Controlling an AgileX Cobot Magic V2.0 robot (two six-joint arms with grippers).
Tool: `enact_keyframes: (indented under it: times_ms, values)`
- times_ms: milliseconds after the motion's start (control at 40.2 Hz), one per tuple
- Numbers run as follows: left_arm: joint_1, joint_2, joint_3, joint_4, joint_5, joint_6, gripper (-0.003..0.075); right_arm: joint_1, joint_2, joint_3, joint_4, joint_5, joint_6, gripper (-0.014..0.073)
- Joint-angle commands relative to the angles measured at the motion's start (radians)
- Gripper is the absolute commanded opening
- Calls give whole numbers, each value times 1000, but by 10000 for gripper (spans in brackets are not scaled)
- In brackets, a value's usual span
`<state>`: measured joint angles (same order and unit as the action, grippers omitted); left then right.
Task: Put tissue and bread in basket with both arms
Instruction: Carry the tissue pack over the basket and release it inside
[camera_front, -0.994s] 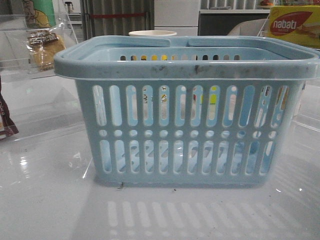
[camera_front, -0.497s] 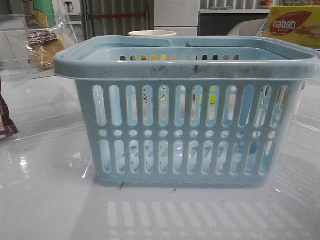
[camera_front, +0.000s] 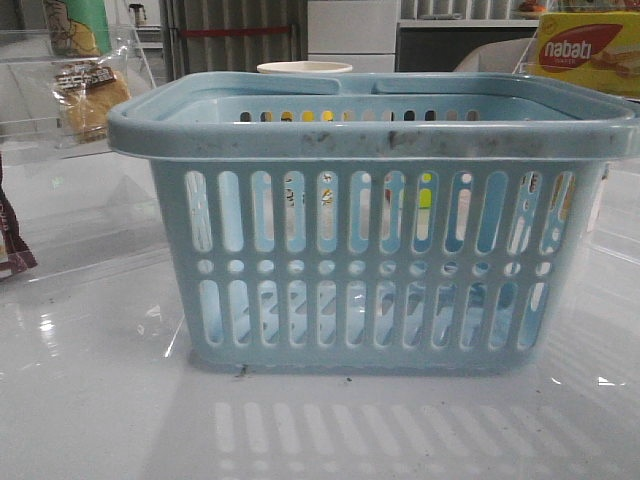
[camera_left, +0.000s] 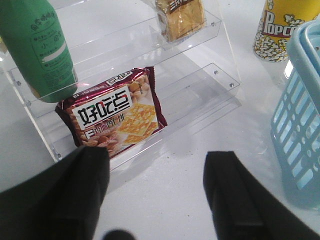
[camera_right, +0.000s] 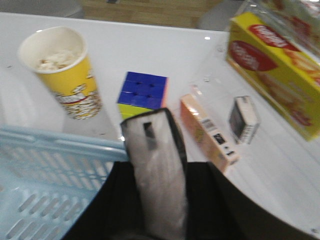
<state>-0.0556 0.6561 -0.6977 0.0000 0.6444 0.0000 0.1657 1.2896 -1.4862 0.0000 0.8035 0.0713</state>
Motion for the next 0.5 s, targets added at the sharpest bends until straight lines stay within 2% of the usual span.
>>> enact_keyframes:
  times_ms: [0,224,398,472]
  values:
    - [-8,5,-27,0,-81,0,476,107,-19,-23,6,-53,-11,214]
    - [-8,5,-27,0,-81,0,476,309,47,84,7,-145,-11,214]
    - [-8,5,-27,0,-81,0,476,360,143,137,42,-238,-11,227]
    - [-8,5,-27,0,-81,0,476,362,192,138,46,-264,-11,293]
